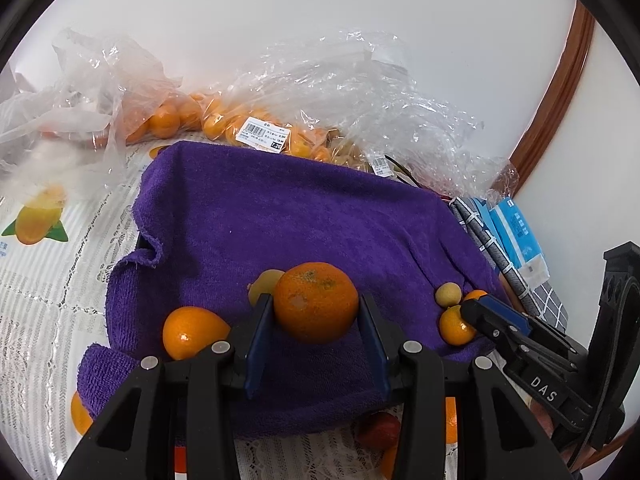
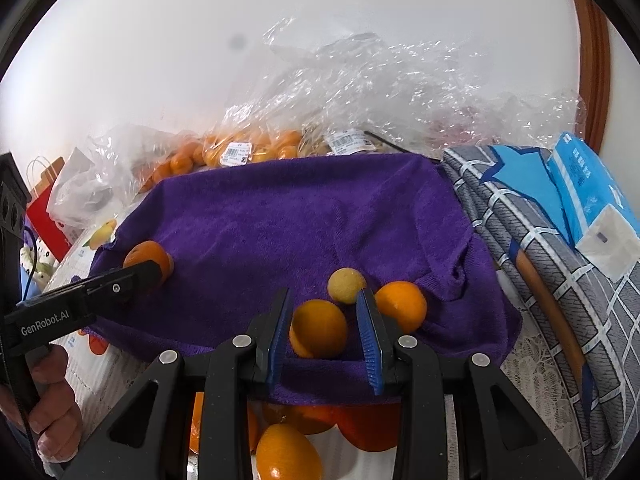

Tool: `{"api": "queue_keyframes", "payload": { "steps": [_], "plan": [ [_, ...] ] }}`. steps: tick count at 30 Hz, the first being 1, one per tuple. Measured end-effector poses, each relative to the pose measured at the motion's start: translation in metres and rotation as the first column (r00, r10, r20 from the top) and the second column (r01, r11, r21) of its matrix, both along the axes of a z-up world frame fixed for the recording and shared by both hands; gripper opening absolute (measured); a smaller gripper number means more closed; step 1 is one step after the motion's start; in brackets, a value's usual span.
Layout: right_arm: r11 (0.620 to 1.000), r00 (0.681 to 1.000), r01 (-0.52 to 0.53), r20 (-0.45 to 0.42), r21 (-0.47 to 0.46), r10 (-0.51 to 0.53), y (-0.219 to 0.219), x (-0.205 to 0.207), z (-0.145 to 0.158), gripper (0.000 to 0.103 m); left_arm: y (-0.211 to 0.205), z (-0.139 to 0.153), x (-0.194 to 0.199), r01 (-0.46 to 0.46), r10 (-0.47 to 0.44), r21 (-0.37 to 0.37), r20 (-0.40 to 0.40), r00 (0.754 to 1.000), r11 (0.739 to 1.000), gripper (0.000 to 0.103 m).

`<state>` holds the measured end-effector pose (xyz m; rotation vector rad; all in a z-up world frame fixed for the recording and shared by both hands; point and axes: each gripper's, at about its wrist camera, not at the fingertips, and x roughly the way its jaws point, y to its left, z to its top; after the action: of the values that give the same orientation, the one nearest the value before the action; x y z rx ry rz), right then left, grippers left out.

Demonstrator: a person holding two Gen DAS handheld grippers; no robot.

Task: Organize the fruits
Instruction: 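Open the right tool over the towel while the left tool releases its orange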

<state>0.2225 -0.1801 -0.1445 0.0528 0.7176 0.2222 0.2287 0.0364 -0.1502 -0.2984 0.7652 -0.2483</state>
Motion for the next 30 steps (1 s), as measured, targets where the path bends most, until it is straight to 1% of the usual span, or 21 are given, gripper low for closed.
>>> {"api": "queue_keyframes", "payload": {
  "steps": [2,4,8,10,16,19,25,30],
  "plan": [
    [1.000,1.000,0.015,0.011,0.008,-0.016,-0.004,-0.001,0.002,0.041,0.000,0.000,0.000,0.000,0.000,-0.002,0.001,1.000,1.000,0.040],
    [0.999,0.999,0.030,0.019,0.012,-0.031,-0.007,-0.001,0.004,0.043,0.001,0.000,0.000,-0.001,0.001,-0.004,0.001,1.000,1.000,0.040],
    [0.997,0.997,0.074,0.026,0.011,-0.074,-0.013,-0.002,0.006,0.044,0.002,0.003,-0.002,-0.004,0.004,-0.009,0.014,1.000,1.000,0.041],
    [0.996,0.996,0.087,0.031,0.004,-0.087,-0.015,-0.004,0.007,0.044,0.003,0.005,-0.003,-0.005,0.005,-0.014,0.025,1.000,1.000,0.044],
    [0.993,0.992,0.115,0.054,-0.019,-0.114,-0.015,-0.008,0.011,0.044,0.006,0.007,-0.004,-0.012,0.012,-0.025,0.032,0.999,1.000,0.044],
    [0.993,0.992,0.111,0.058,-0.028,-0.109,-0.014,-0.010,0.012,0.046,0.007,0.008,-0.004,-0.018,0.019,-0.025,0.036,0.999,1.000,0.044],
    [0.996,0.996,0.083,0.043,-0.018,-0.082,-0.013,-0.011,0.012,0.046,0.009,0.009,-0.005,-0.029,0.030,-0.029,0.041,0.999,0.999,0.044],
    [0.998,0.997,0.060,0.048,0.008,-0.060,-0.011,-0.017,0.019,0.046,0.010,0.011,-0.006,-0.041,0.042,-0.029,0.048,0.998,0.999,0.044]
  ]
}}
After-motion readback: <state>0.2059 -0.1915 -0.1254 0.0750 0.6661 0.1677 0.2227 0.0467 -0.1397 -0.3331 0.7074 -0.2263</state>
